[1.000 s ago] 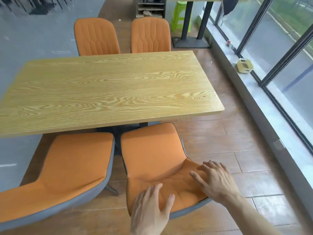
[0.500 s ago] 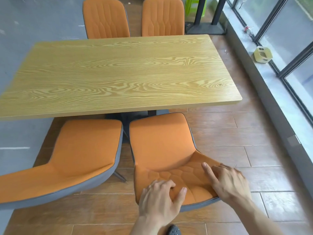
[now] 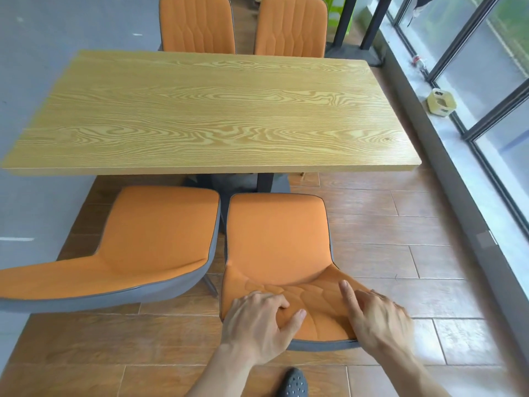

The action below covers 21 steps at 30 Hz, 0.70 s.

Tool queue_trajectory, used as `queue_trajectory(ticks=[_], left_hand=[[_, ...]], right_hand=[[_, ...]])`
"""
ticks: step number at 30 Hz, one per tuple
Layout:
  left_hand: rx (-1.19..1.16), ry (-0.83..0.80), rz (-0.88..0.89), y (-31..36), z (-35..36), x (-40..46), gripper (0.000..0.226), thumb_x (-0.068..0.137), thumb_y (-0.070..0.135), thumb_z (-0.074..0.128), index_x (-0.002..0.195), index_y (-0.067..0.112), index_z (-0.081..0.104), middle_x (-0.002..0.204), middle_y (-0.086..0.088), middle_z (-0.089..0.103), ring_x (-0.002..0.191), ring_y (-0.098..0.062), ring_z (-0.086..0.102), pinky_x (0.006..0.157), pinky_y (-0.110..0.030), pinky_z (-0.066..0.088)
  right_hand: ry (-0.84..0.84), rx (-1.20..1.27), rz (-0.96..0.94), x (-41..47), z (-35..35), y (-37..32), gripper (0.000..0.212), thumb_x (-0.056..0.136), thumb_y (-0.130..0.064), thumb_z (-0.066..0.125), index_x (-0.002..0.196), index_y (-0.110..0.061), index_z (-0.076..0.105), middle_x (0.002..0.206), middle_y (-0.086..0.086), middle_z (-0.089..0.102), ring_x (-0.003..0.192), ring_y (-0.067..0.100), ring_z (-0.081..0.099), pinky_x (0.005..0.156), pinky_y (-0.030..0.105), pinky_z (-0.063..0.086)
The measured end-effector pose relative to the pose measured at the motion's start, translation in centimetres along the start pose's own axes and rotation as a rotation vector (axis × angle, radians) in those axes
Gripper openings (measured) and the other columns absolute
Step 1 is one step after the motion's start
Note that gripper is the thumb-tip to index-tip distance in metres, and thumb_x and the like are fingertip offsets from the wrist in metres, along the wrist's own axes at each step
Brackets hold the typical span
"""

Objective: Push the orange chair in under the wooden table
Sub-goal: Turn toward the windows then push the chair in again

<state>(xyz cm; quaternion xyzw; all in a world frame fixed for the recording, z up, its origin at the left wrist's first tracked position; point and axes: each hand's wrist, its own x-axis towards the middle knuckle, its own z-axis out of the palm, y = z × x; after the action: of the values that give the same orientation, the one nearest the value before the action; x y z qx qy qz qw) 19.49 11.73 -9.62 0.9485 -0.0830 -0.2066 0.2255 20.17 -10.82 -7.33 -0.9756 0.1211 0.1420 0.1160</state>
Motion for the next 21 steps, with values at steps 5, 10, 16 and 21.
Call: queue_trajectory(ticks=[5,10,16,21], left_hand=[[0.002,0.011,0.017,-1.0,-0.1,-0.5,0.080,0.084,0.083,0.016,0.119,0.032,0.068,0.118,0.018,0.070,0.114,-0.008,0.060,0.095,-0.037,0.046],[0.004,0.012,0.021,-1.0,0.0,-0.3,0.081,0.084,0.084,0.015,0.119,0.032,0.068,0.118,0.017,0.070,0.118,-0.009,0.059,0.096,-0.038,0.045],[0.025,-0.006,0.016,-1.0,0.1,-0.3,0.078,0.084,0.084,0.013,0.117,0.035,0.064,0.119,0.020,0.068,0.122,-0.008,0.055,0.095,-0.038,0.044],[0.031,0.014,0.008,-1.0,0.1,-0.2,0.073,0.085,0.084,0.014,0.113,0.036,0.062,0.113,0.022,0.067,0.114,-0.003,0.056,0.088,-0.035,0.045]], right_hand=[[0.020,0.002,0.029,-0.7,0.8,-0.6,0.075,0.087,-0.076,0.008,0.061,-0.027,0.058,0.065,-0.012,0.044,0.076,0.020,0.043,0.085,0.037,0.041],[0.053,0.026,0.069,-0.1,1.2,-0.1,0.073,0.089,-0.079,0.017,0.061,-0.027,0.059,0.067,-0.009,0.051,0.073,0.027,0.048,0.072,0.037,0.039],[0.065,0.006,0.091,0.0,1.4,0.3,0.071,0.089,-0.081,0.020,0.065,-0.029,0.063,0.067,-0.007,0.051,0.073,0.027,0.046,0.069,0.037,0.037],[0.035,0.023,0.103,0.1,1.1,0.2,0.065,0.088,-0.081,0.023,0.063,-0.033,0.060,0.067,-0.010,0.045,0.079,0.028,0.051,0.073,0.037,0.037]])
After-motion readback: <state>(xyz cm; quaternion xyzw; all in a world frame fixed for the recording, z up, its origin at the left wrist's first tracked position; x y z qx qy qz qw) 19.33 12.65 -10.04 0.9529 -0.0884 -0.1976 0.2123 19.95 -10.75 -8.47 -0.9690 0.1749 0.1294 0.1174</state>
